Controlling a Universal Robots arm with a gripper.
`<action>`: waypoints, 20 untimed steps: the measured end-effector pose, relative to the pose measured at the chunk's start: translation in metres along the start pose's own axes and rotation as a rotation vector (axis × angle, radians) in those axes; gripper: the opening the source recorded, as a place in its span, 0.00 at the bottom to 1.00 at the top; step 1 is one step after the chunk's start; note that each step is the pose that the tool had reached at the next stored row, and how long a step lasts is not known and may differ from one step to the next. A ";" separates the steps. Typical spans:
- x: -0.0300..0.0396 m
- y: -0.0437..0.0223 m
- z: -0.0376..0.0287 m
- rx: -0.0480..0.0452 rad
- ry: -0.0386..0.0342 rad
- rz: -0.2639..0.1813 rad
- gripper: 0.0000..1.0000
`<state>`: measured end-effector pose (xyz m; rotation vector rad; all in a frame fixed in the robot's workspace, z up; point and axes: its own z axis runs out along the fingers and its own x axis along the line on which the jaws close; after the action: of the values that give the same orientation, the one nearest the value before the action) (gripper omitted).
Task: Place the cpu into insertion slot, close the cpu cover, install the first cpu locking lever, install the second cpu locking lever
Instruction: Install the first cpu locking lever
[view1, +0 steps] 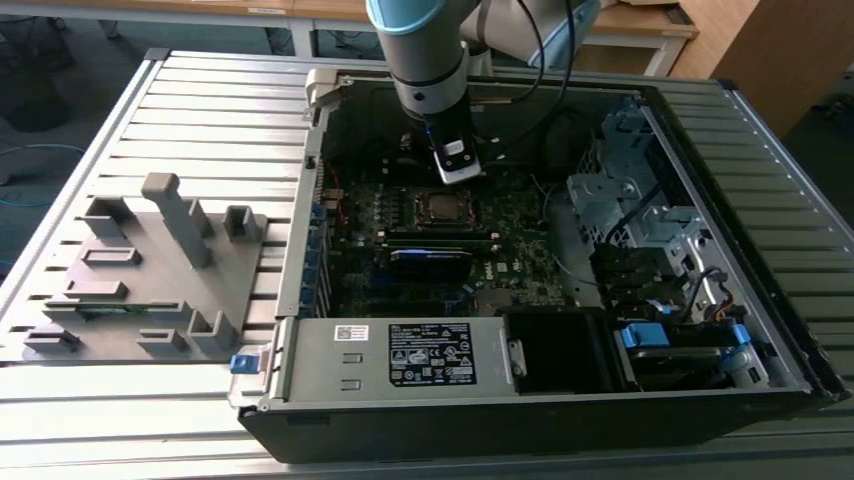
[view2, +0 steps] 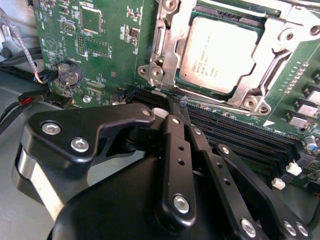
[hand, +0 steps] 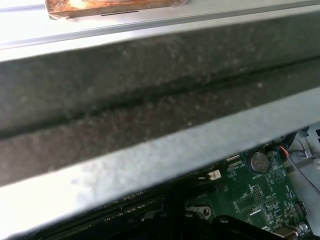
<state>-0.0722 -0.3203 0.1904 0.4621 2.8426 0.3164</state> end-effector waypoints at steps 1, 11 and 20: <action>0.0000 0.0000 0.0001 -0.0001 -0.0001 0.000 0.10; -0.0003 0.0013 -0.0026 -0.0001 -0.0002 0.000 0.10; 0.0008 0.0047 -0.0019 0.0000 -0.0002 0.000 0.10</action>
<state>-0.0721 -0.3160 0.1932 0.4622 2.8424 0.3164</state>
